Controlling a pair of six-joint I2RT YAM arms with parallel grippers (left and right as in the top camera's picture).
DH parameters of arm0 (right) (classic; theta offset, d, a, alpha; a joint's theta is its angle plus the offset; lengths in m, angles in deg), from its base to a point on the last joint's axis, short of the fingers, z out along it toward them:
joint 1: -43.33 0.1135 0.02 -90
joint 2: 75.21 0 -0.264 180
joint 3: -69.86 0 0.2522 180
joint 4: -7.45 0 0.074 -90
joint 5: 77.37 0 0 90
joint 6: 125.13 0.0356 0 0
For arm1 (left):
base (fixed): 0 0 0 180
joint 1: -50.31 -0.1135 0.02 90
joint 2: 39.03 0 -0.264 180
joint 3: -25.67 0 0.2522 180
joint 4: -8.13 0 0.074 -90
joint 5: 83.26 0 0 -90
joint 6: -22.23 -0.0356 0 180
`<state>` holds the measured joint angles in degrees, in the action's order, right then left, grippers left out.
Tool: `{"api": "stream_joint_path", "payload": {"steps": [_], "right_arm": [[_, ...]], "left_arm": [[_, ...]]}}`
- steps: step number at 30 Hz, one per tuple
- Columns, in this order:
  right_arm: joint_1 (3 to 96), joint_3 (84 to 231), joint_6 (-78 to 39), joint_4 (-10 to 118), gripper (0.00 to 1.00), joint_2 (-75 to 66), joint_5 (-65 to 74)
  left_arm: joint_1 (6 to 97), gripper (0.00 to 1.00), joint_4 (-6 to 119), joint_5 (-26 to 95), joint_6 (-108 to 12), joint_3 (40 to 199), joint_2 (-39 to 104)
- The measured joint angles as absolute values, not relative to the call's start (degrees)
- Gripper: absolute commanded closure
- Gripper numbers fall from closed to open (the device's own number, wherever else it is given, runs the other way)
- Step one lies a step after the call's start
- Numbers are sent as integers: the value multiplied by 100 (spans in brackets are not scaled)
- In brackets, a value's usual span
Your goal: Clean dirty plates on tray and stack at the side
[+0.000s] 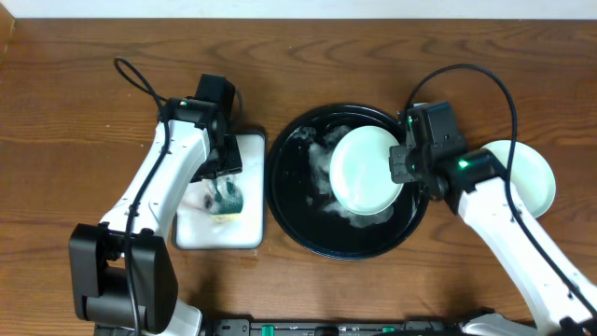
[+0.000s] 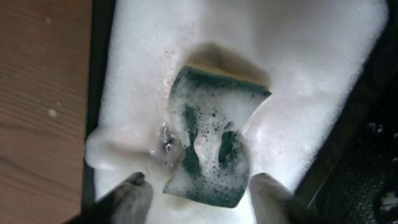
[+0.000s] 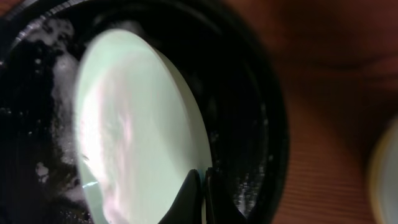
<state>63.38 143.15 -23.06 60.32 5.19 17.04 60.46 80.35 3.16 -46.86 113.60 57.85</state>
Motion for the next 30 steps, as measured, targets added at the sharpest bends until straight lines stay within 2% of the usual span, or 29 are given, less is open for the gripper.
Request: {"api": "stream_joint_path", "payload": {"steps": [4, 14, 16, 22, 27, 30], "right_arm": [[6583, 14315, -2450, 6037, 99, 311, 2064], [6594, 14315, -2476, 6096, 99, 558, 2314], [6540, 14315, -2422, 6159, 96, 797, 2255], [5882, 14310, -2109, 6183, 68, 1621, 1599], [5005, 14304, -2072, 6085, 61, 1802, 821], [4599, 14304, -2203, 6039, 64, 1802, 327]], "left_arm": [[6046, 21, 8037, 360, -4699, 11360, 5785], [6044, 18, 8035, 382, -4695, 11360, 5785], [6044, 18, 8035, 382, -4693, 11360, 5785], [6044, 18, 8035, 382, -4693, 11360, 5785], [6044, 18, 8037, 382, -4693, 11360, 5785], [6044, 18, 8035, 382, -4693, 11360, 5785]]}}
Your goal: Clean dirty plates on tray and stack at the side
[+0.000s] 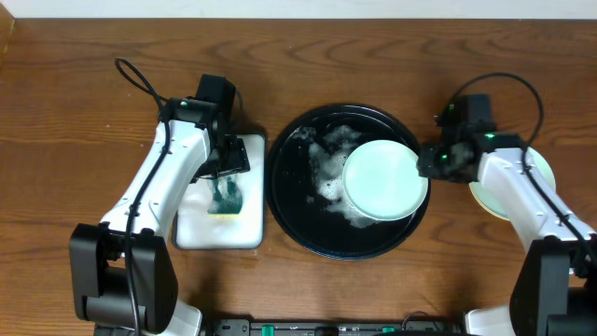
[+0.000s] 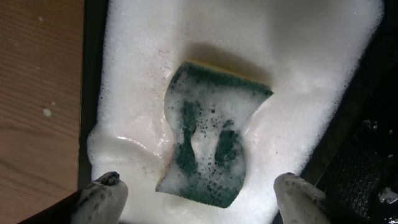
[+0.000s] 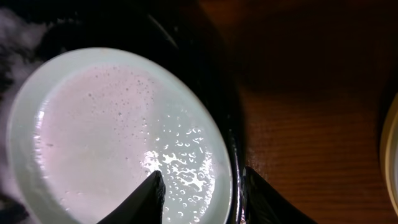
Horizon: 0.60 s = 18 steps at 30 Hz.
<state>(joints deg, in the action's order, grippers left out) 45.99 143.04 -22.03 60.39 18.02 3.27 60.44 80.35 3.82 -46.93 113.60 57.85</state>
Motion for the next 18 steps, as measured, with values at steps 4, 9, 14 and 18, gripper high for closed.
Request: {"api": "stream_joint_path", "payload": {"steps": [4, 9, 14, 18], "right_arm": [[4441, 14304, -2371, 6107, 77, 1839, 8], [4470, 14304, -2433, 6104, 78, 2128, -154], [4474, 14304, -2454, 6102, 78, 2300, -64], [4474, 14304, -2472, 6100, 78, 2300, 58]], "left_arm": [[6044, 18, 8035, 382, -4693, 11360, 5785], [6044, 18, 8035, 382, -4695, 11360, 5785], [6044, 18, 8035, 382, -4695, 11360, 5785], [6044, 18, 8035, 382, -4695, 11360, 5785]]}}
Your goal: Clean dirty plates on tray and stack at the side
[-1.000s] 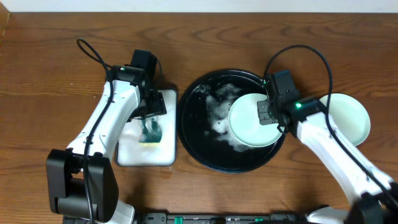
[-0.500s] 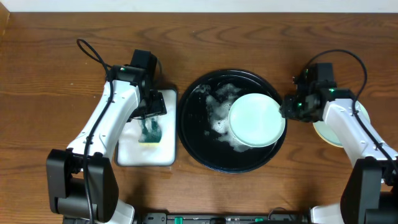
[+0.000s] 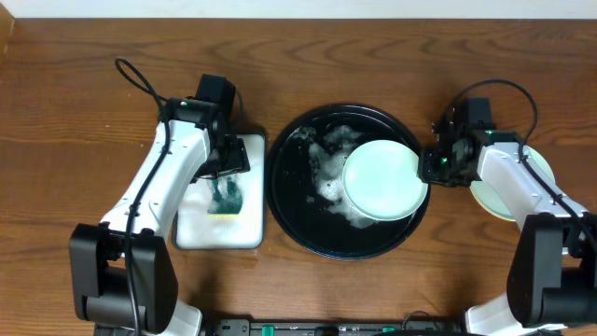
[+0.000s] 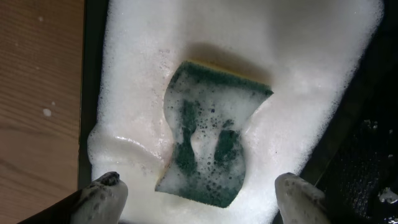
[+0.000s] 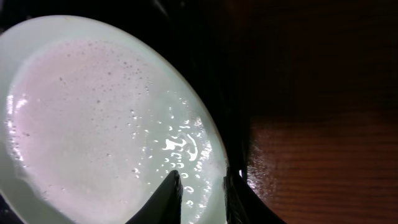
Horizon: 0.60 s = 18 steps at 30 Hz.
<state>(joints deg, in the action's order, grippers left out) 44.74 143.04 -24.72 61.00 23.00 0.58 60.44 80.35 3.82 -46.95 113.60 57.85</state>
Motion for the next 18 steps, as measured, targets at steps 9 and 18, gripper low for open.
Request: {"api": "stream_joint_path", "payload": {"steps": [9, 18], "right_arm": [[4487, 14304, -2494, 6102, 81, 2300, 333], [4892, 14271, -2487, 6026, 87, 2569, 377]], "left_arm": [[6044, 17, 8037, 382, -4695, 11360, 5785], [6044, 18, 8035, 382, -4695, 11360, 5785]]}}
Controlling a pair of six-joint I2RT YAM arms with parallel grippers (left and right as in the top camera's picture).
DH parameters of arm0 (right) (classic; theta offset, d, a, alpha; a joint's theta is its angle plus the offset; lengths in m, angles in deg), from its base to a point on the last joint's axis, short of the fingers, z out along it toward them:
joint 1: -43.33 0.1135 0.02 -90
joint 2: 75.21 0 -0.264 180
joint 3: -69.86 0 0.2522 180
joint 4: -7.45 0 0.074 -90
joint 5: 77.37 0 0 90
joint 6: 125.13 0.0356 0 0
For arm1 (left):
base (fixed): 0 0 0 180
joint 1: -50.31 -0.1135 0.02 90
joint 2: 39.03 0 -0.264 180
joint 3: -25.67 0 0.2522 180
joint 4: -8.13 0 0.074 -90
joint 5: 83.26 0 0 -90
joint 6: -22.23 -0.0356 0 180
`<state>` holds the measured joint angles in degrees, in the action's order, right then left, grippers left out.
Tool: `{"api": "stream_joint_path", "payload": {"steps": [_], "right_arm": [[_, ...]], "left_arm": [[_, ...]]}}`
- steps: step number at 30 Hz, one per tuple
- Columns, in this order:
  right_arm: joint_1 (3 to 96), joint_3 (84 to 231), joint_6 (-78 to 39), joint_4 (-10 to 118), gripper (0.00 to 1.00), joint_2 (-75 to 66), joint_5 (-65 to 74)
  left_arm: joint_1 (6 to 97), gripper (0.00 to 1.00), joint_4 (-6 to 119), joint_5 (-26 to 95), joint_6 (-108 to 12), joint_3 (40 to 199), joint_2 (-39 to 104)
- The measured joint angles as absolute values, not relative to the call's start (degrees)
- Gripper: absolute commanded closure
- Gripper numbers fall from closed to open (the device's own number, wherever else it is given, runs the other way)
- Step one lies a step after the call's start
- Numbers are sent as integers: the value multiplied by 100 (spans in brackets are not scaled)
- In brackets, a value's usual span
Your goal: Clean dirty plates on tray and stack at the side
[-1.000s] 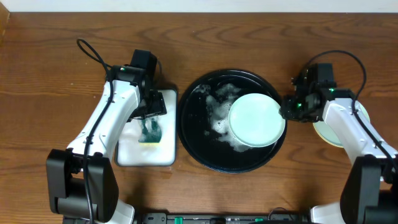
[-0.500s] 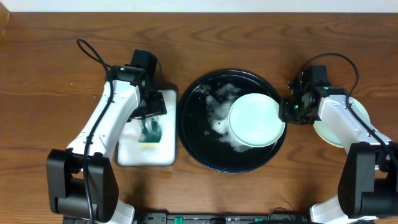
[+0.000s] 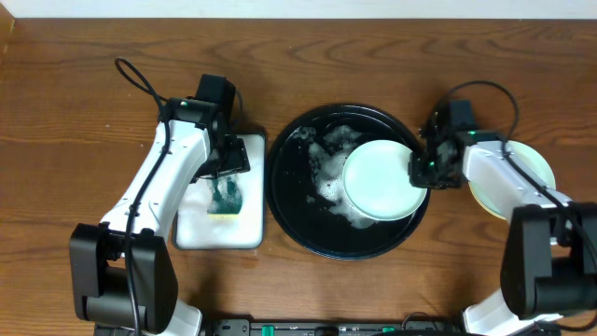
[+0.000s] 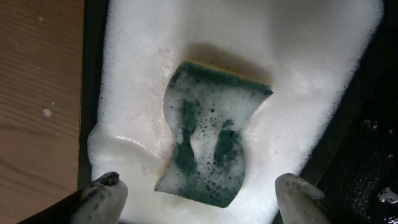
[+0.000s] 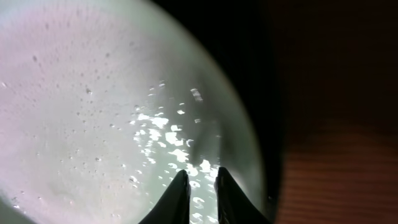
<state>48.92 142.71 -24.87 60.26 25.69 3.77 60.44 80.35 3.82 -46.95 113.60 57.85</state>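
A pale green wet plate lies flat in the right half of the round black tray. My right gripper sits over the plate's right edge. In the right wrist view its fingers stand almost together above the beaded plate surface, with nothing between them. A second pale plate rests on the table at the far right. My left gripper hangs open over the soapy green sponge, one finger on each side, apart from it.
The sponge lies in a white foam-filled rectangular tray left of the black tray. Foam patches float in the black tray beside the plate. Bare wooden table surrounds both trays.
My right gripper has moved a little left, further over the plate's right part, and its jaws have narrowed to a thin slit. The left gripper and sponge have not moved.
First my right gripper held the plate tilted by its rim over the black tray, and the left fingers stood close around the sponge. Then the plate lay flat in the tray with both grippers open. Since then the right jaws have narrowed over the plate.
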Motion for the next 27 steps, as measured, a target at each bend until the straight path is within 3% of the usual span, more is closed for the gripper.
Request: {"api": "stream_joint_path", "payload": {"steps": [5, 13, 27], "right_arm": [[5066, 14216, -2476, 5779, 93, 2652, 279], [5066, 14216, -2500, 5783, 83, 2362, 259], [4913, 14223, -2496, 6061, 83, 2217, 952]], "left_arm": [[6044, 18, 8035, 382, -4695, 11360, 5785], [6044, 17, 8035, 382, -4695, 11360, 5785], [6044, 17, 8035, 382, -4695, 11360, 5785]]}}
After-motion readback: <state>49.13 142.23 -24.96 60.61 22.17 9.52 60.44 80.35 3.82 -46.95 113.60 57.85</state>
